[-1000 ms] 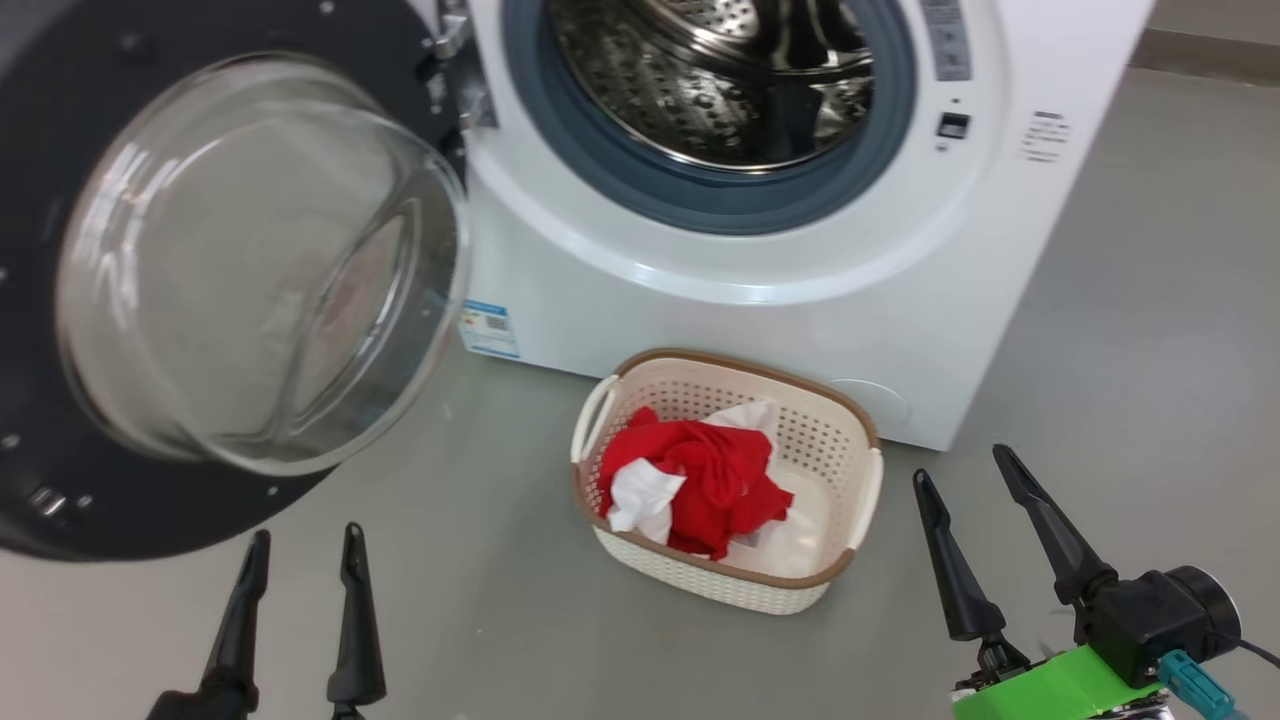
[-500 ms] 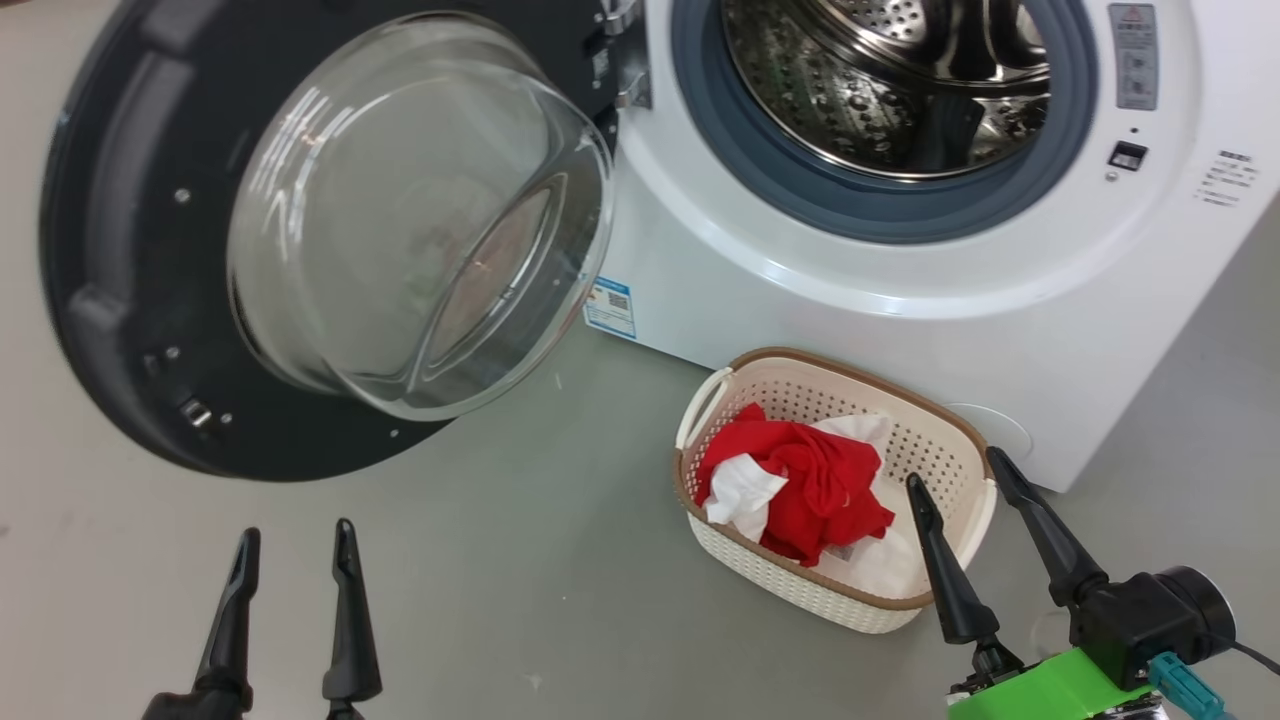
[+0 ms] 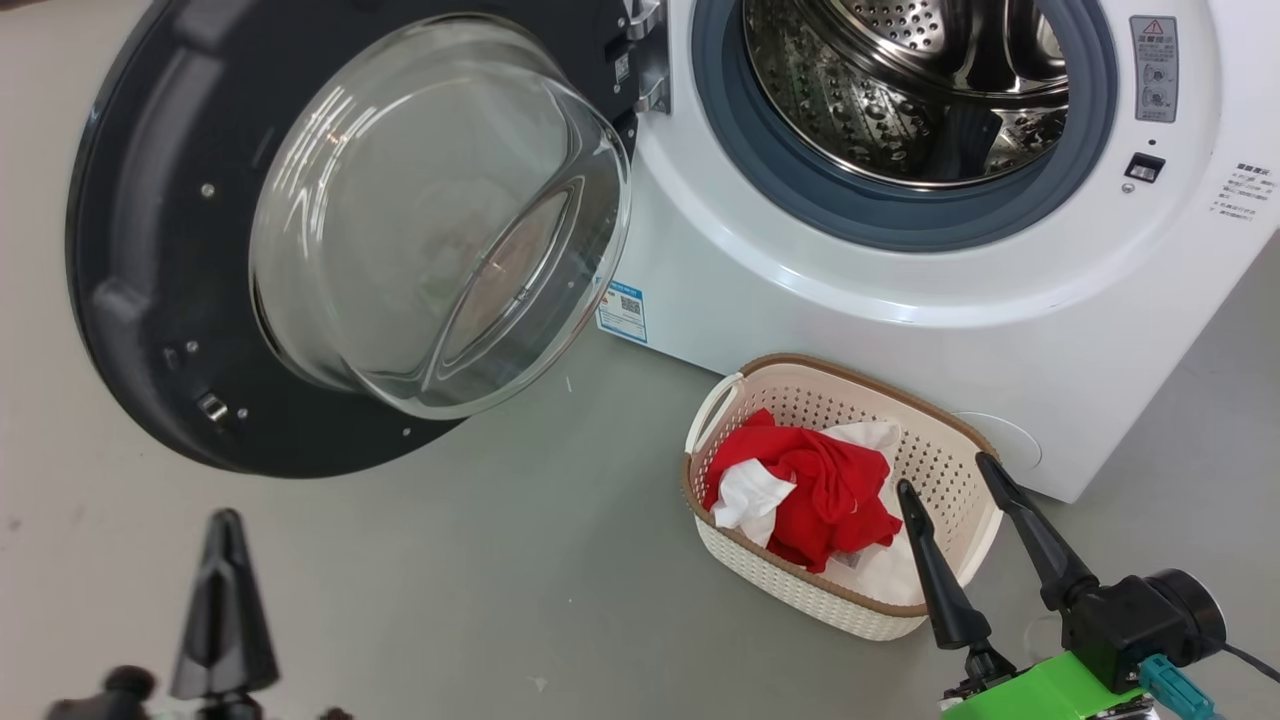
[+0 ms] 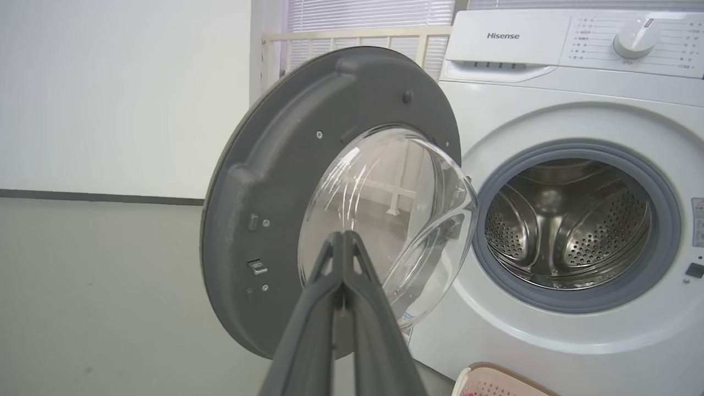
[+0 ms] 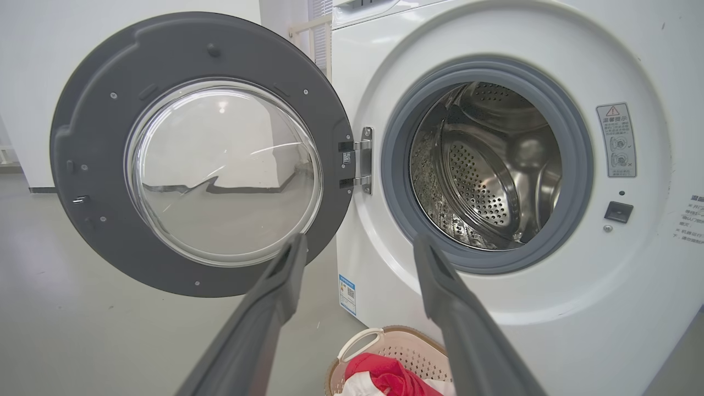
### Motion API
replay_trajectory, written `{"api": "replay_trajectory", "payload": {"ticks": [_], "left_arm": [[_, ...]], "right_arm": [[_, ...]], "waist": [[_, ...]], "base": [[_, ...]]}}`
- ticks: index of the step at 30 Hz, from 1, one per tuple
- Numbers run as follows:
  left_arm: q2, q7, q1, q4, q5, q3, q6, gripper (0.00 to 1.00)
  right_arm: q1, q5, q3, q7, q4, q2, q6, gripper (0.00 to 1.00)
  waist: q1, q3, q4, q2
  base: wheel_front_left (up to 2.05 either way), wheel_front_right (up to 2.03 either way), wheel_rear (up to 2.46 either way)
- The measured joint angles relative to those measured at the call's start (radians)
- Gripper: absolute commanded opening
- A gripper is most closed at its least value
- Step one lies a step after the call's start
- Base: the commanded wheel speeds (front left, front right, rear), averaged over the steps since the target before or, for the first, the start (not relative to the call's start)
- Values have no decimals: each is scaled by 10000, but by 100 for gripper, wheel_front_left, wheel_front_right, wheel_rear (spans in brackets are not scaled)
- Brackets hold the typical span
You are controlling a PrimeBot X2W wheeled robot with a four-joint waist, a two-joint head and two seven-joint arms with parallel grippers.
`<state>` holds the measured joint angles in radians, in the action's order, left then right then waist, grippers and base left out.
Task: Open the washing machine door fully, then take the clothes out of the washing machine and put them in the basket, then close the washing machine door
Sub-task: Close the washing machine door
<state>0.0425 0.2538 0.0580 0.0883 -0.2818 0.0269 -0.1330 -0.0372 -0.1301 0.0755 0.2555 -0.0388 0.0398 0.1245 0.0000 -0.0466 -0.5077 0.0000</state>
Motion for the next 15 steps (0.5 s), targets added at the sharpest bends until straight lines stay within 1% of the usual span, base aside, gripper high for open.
{"api": "replay_trajectory", "payload": {"ticks": [1,3,6,9,11,15], "left_arm": [[0,0,-44,73,-128,176,0,0],[-8,2,-243,151,-736,570,2,0],[-19,2,-789,190,-2079,1258,25,0],[-36,31,-1439,-136,-2907,2061,376,0],[-46,33,-1856,-510,-3246,2545,644,0],[-19,35,-2766,-1452,-3800,3212,1034,0]], "right_arm": [[-2,0,-2,0,-6,0,0,100],[-6,0,0,0,-13,0,0,100],[-10,0,-2,0,-10,0,0,100],[-10,10,19,0,-17,2,0,100],[-9,19,35,0,-25,2,0,100],[-5,105,35,-2,-54,6,0,100]], "waist": [[0,7,15,0],[0,23,47,0],[0,-12,84,0],[0,-64,139,0],[0,-99,188,0],[0,-166,306,0]], "base": [[0,0,0],[0,0,0],[0,0,0],[0,0,0],[0,0,0],[0,0,0]]}}
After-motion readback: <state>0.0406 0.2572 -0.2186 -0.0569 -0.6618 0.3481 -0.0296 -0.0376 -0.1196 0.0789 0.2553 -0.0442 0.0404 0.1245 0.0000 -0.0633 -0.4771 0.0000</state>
